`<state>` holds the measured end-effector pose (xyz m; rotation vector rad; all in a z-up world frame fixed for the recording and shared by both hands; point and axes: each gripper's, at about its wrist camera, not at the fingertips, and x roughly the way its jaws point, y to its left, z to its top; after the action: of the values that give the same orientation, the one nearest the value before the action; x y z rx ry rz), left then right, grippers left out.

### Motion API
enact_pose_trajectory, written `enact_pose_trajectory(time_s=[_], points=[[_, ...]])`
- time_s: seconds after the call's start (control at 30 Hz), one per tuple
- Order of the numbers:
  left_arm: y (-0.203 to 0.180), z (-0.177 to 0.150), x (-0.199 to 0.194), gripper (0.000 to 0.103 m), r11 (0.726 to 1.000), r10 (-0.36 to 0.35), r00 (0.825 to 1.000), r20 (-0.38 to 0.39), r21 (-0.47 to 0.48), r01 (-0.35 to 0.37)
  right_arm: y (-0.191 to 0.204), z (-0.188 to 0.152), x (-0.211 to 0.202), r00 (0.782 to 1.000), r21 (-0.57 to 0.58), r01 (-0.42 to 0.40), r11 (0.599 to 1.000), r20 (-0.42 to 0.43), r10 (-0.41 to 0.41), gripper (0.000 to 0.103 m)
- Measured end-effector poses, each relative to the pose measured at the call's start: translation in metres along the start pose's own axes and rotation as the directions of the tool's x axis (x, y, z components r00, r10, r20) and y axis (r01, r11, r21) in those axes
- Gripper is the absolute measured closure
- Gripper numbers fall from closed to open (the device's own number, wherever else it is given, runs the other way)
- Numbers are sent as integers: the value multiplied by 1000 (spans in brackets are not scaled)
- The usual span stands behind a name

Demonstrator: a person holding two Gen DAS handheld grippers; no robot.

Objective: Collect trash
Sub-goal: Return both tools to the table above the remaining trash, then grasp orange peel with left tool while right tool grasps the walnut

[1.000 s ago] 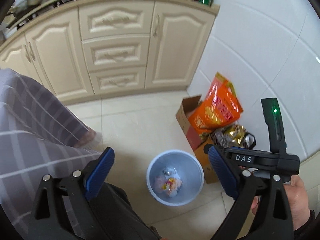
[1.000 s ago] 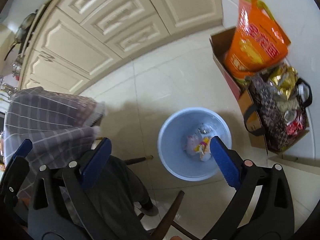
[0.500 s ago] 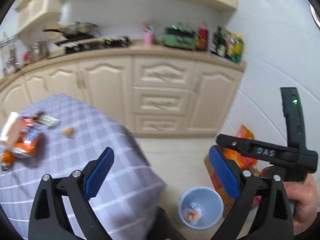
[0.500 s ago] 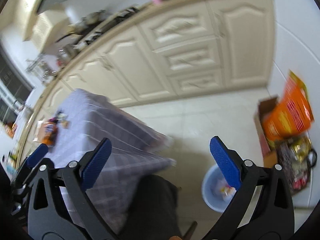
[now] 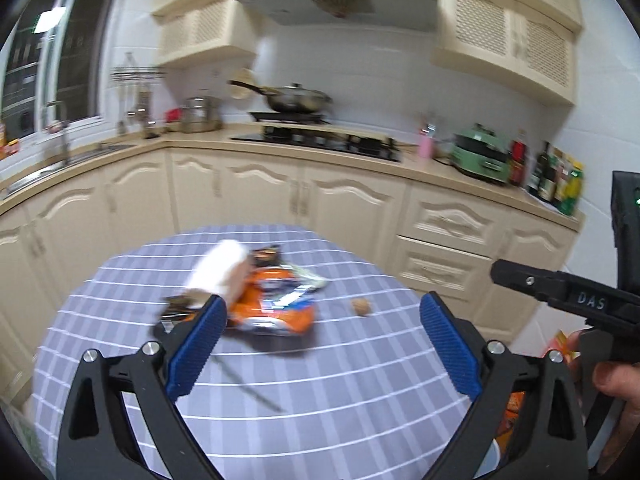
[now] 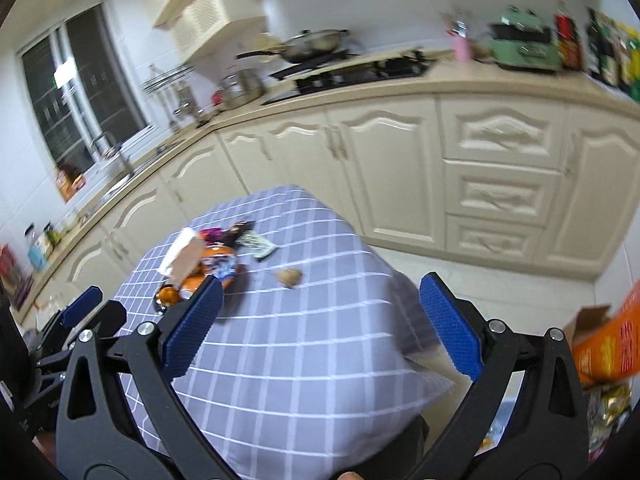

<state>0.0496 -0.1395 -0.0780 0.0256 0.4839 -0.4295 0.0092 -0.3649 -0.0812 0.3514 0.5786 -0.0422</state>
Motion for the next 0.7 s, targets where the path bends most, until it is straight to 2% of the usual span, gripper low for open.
enact_pose_trajectory(time_s=[0.13,0.3,0.5,0.67,0.7], points=[[34,-5,-2,8,997,72,997,1,-36,-72,23,1,14,1000,-38,-13,999,-7,13,6],[61,-15,4,8,990,128,991,-31,-55,-129,44,-1,40,999,-79,-9,997,-36,7,6],[91,-22,36,8,980,180,977,-114,-63,-188,59,-8,81,994,-131,11,991,-104,-25,7],[106,-26,78,8,981,181,960,-213,-35,-192,55,-15,118,986,-132,25,991,-160,-46,7],[106,-27,84,8,982,176,958,-225,-29,-188,52,-15,126,984,-130,29,991,-173,-51,11]])
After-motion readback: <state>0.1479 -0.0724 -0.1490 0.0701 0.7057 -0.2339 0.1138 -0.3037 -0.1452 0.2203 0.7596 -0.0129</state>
